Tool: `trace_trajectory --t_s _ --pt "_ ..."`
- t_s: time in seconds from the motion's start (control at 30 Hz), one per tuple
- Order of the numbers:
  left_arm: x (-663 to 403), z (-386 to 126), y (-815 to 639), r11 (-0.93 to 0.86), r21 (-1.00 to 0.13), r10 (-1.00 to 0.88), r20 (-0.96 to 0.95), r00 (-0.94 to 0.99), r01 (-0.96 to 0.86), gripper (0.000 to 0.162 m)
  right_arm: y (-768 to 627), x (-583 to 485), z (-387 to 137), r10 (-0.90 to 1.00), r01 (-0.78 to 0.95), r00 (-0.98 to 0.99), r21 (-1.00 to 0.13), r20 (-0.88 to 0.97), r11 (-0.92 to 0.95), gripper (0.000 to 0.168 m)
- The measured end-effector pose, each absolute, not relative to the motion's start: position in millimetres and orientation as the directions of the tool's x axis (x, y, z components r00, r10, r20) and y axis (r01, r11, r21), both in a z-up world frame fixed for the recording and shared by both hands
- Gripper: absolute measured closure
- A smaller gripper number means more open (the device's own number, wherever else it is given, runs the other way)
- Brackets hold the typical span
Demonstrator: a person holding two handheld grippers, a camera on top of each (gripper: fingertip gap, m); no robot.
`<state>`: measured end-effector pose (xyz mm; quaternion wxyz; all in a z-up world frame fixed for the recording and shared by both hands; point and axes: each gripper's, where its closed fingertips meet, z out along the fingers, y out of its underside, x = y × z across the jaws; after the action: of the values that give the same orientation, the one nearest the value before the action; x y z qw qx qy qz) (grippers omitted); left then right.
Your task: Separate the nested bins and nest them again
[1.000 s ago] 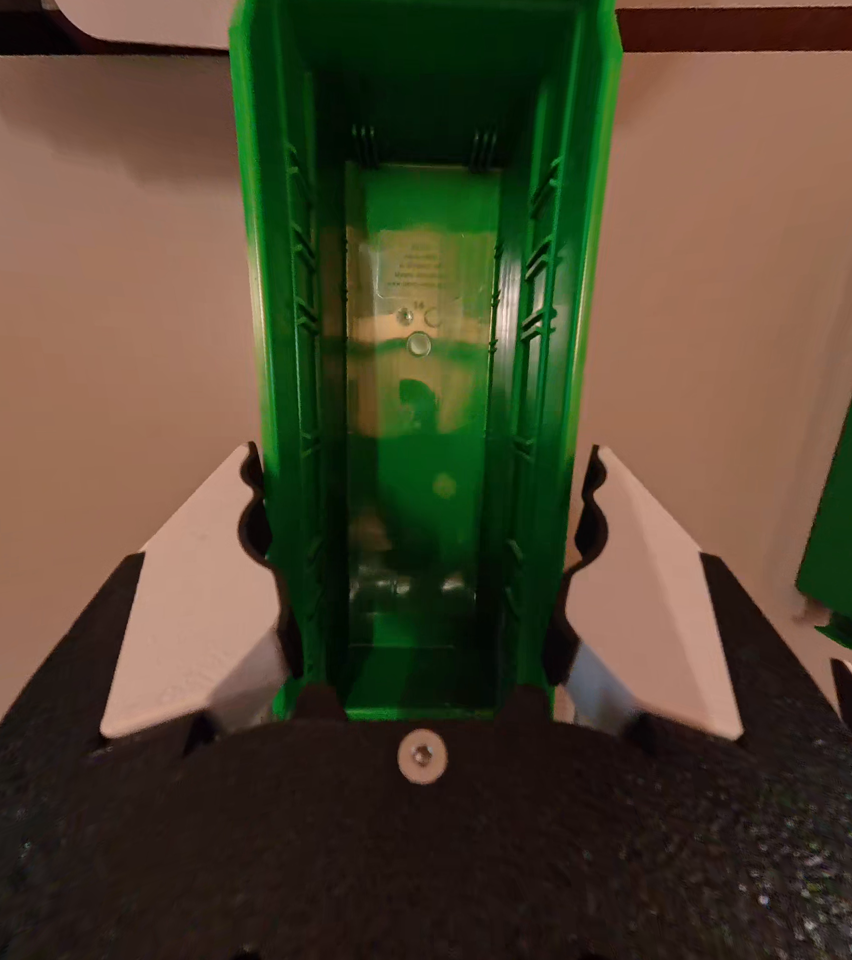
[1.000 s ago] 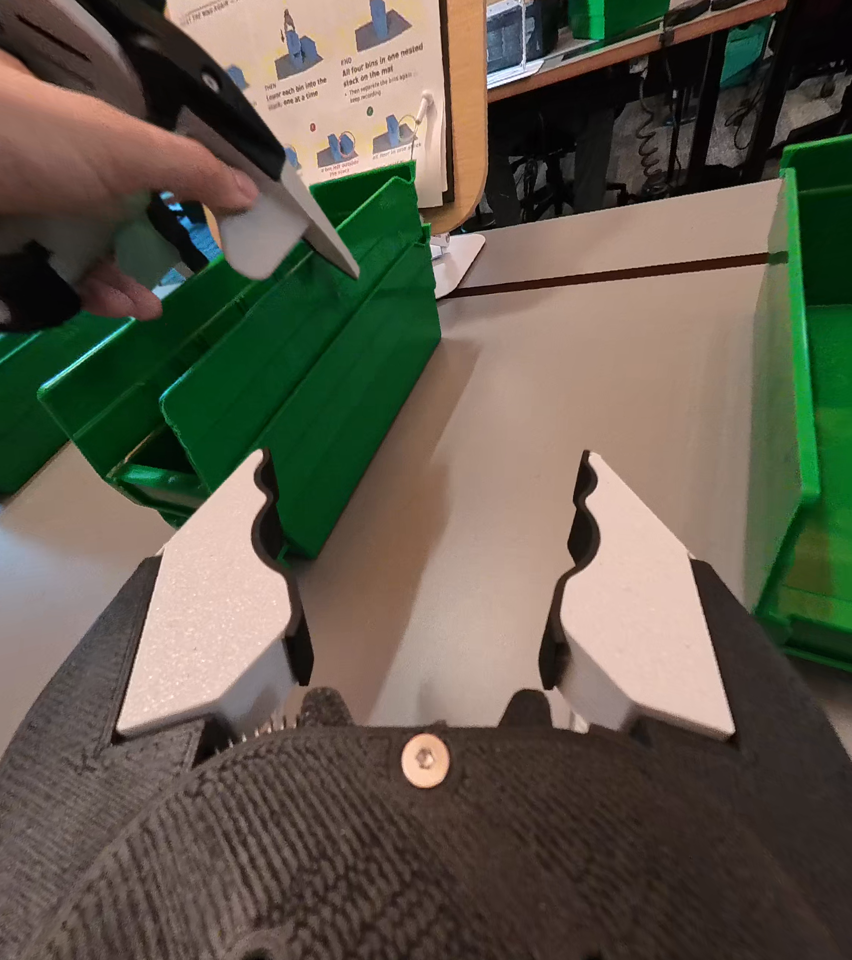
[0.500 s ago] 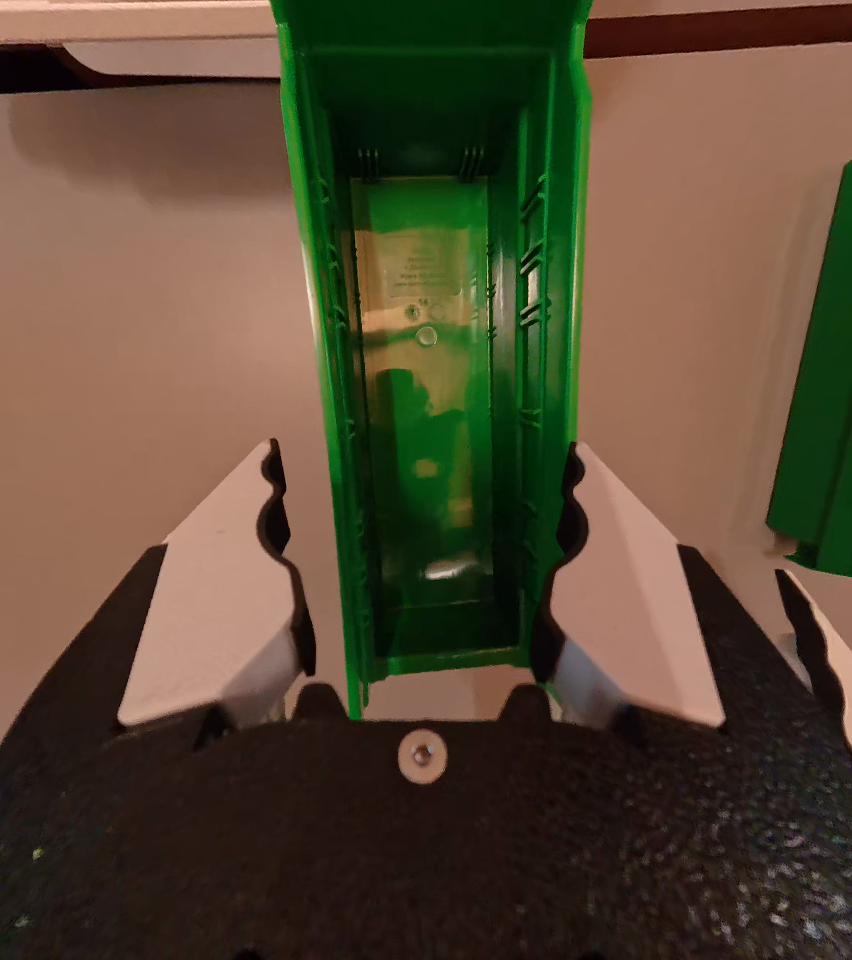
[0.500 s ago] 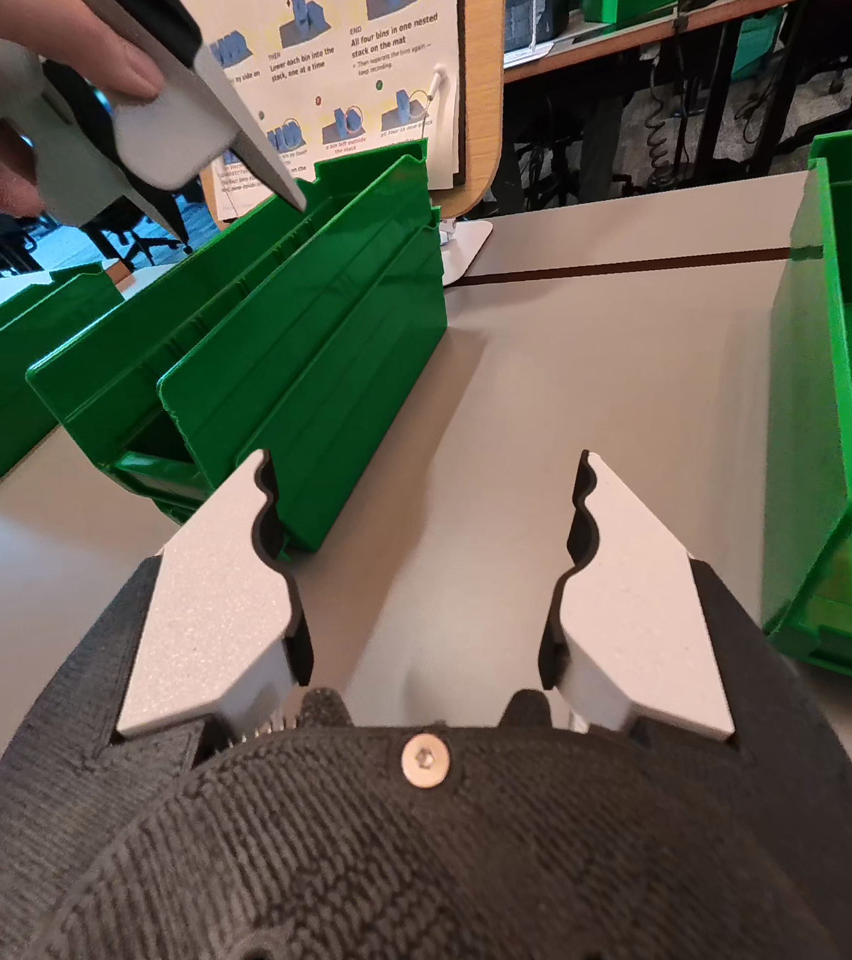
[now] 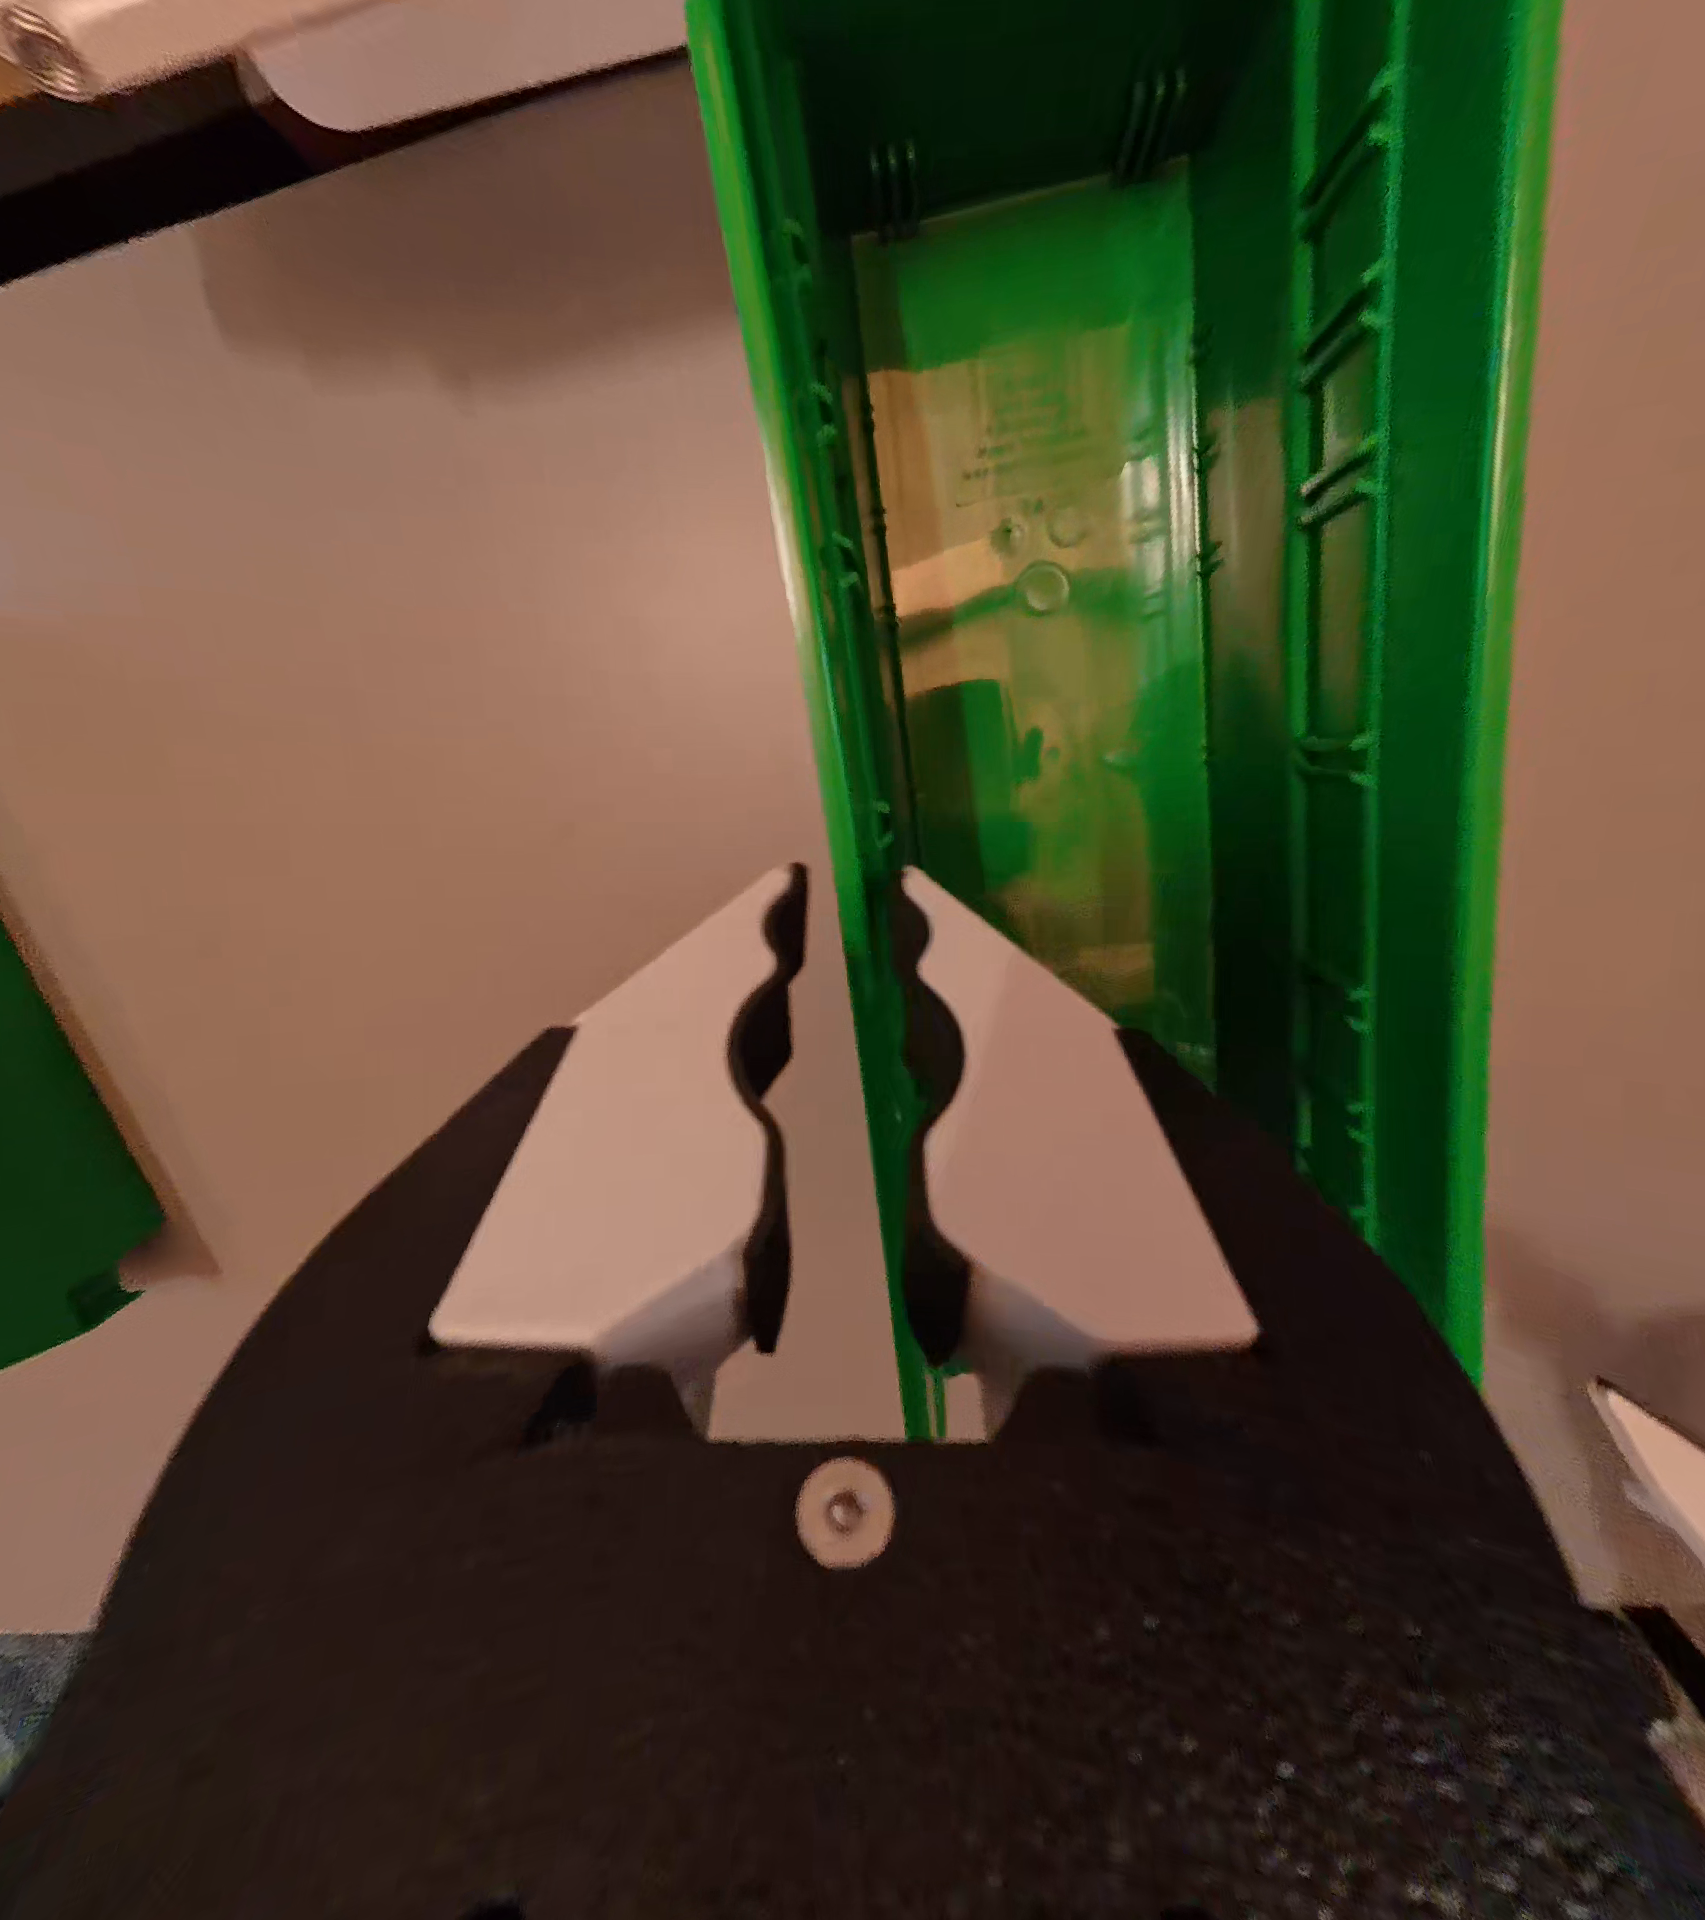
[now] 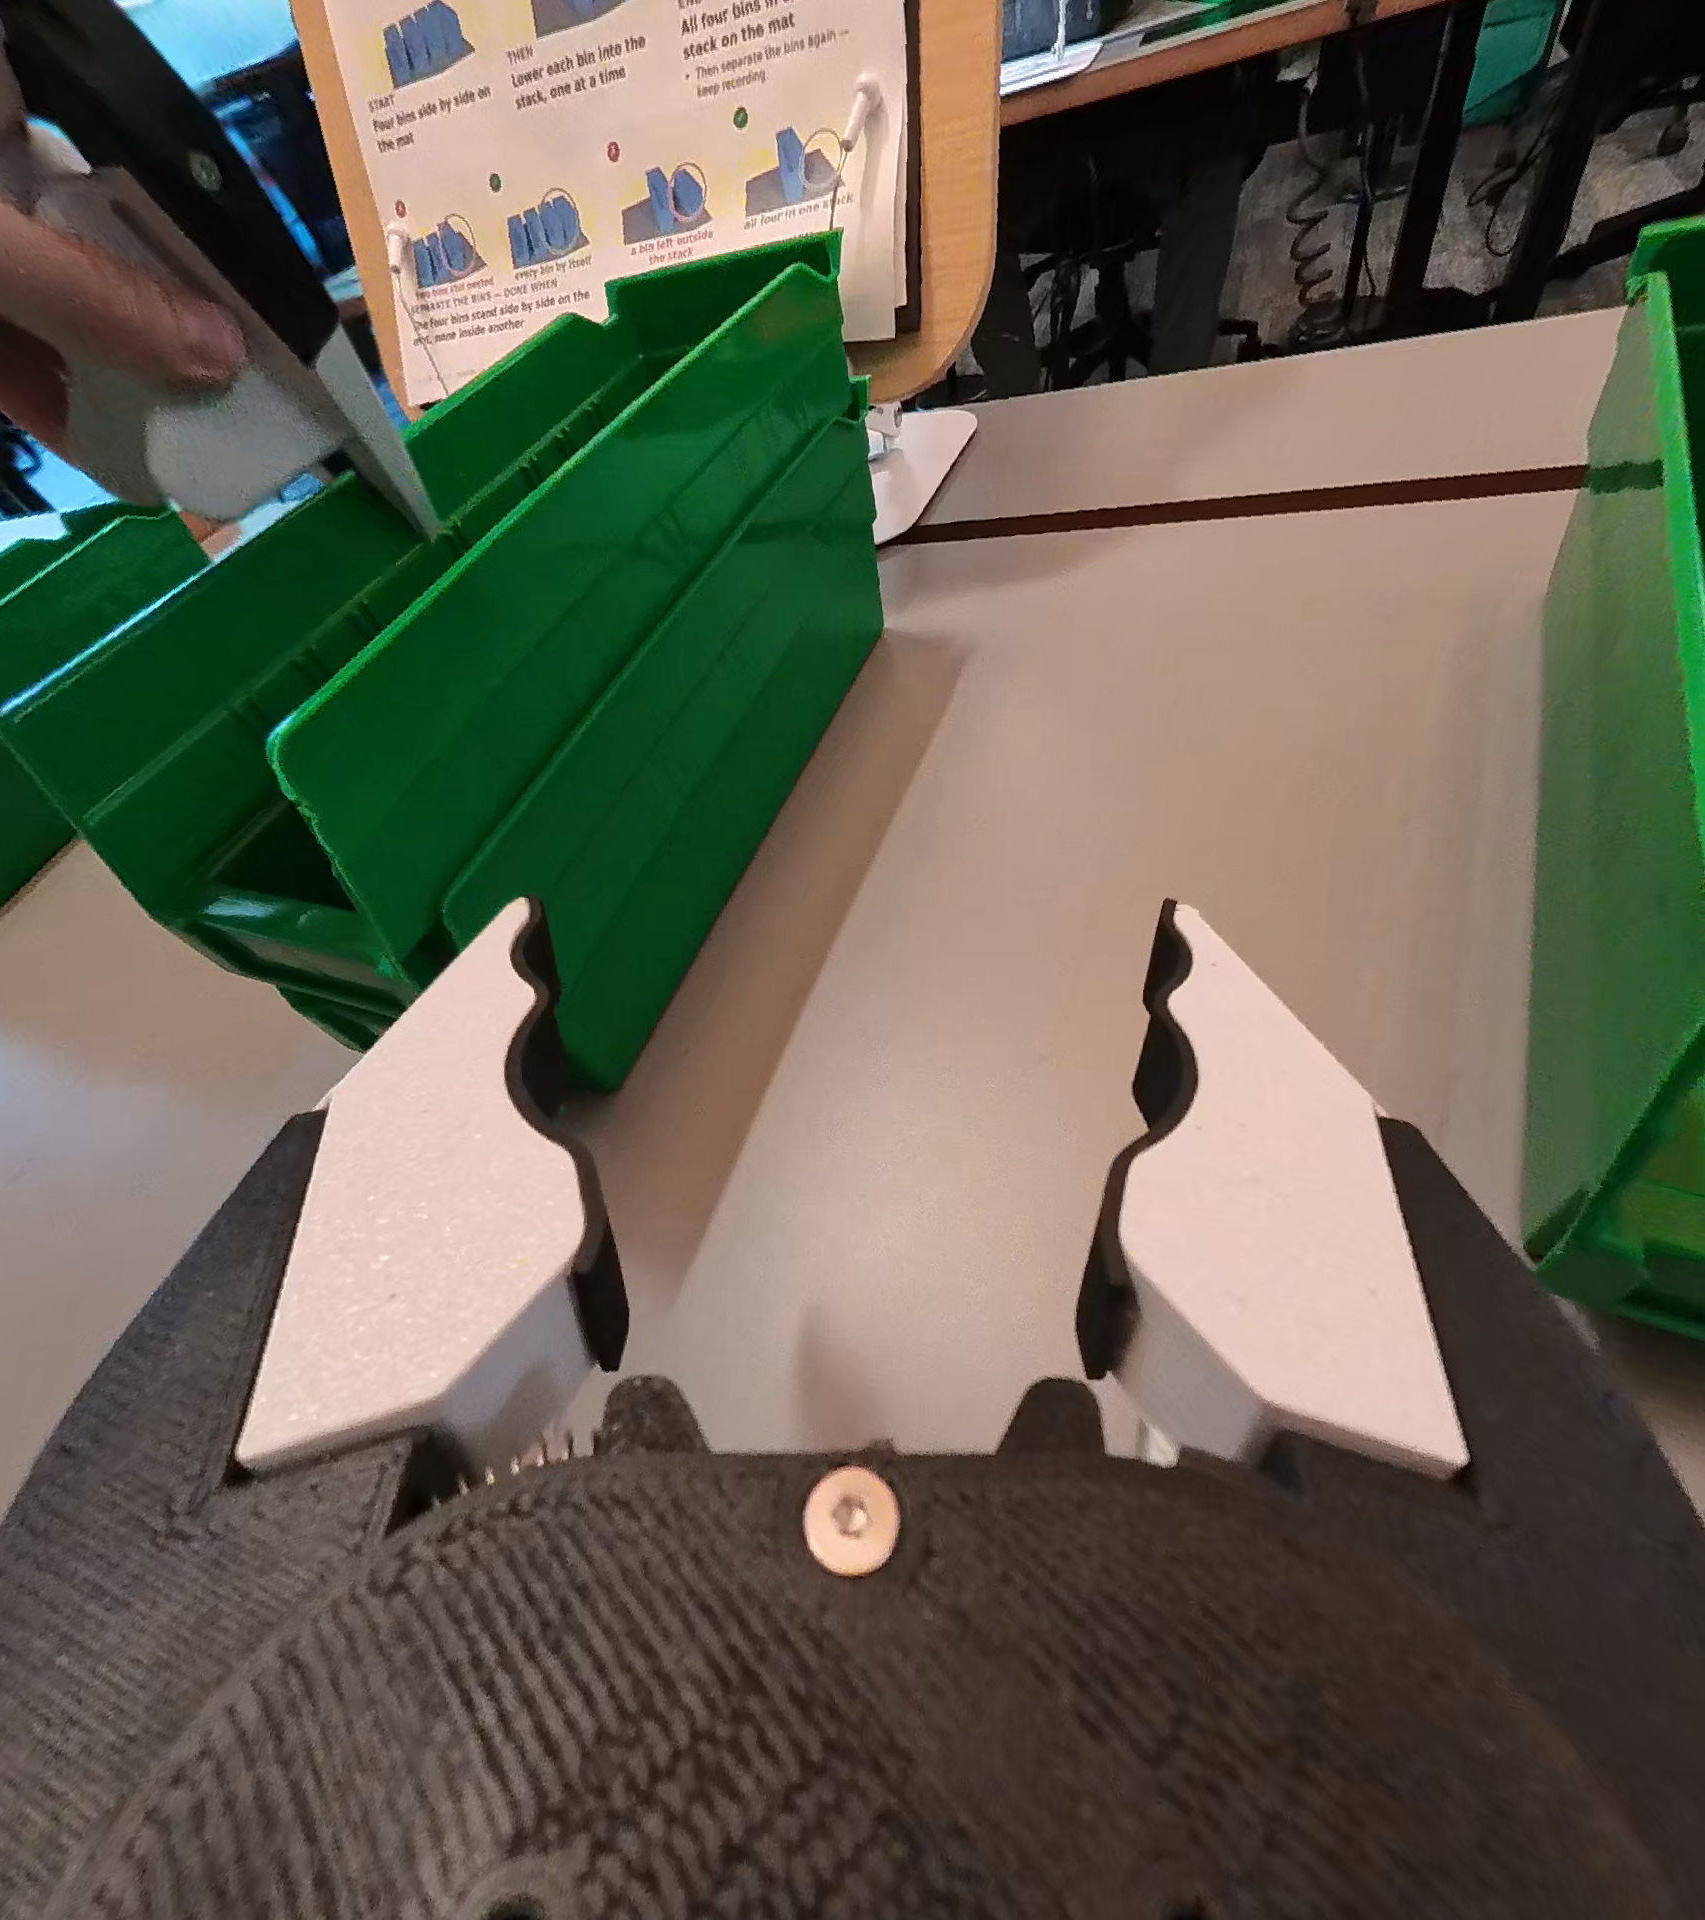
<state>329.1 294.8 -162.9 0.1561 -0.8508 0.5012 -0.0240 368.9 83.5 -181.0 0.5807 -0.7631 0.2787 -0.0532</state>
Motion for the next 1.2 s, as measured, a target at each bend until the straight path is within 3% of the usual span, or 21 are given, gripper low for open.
trace_trajectory --t_s 0.27,0.7,1.2 --pt "335 -165 289 -0.521 -0.29 -0.837 -0.008 0.547 -0.803 0.161 84 369 -181 -0.486 -0.362 0.84 -0.916 -0.24 -0.173 0.057" --pt "335 -163 297 -0.64 -0.321 -0.76 0.126 0.638 -0.699 0.161 83 371 -182 -0.49 -0.367 0.837 -0.915 -0.245 -0.17 0.058" --pt "338 -169 308 -0.613 -0.44 -0.77 0.146 0.621 -0.656 0.161 89 367 -190 -0.485 -0.364 0.843 -0.91 -0.231 -0.2 0.058"
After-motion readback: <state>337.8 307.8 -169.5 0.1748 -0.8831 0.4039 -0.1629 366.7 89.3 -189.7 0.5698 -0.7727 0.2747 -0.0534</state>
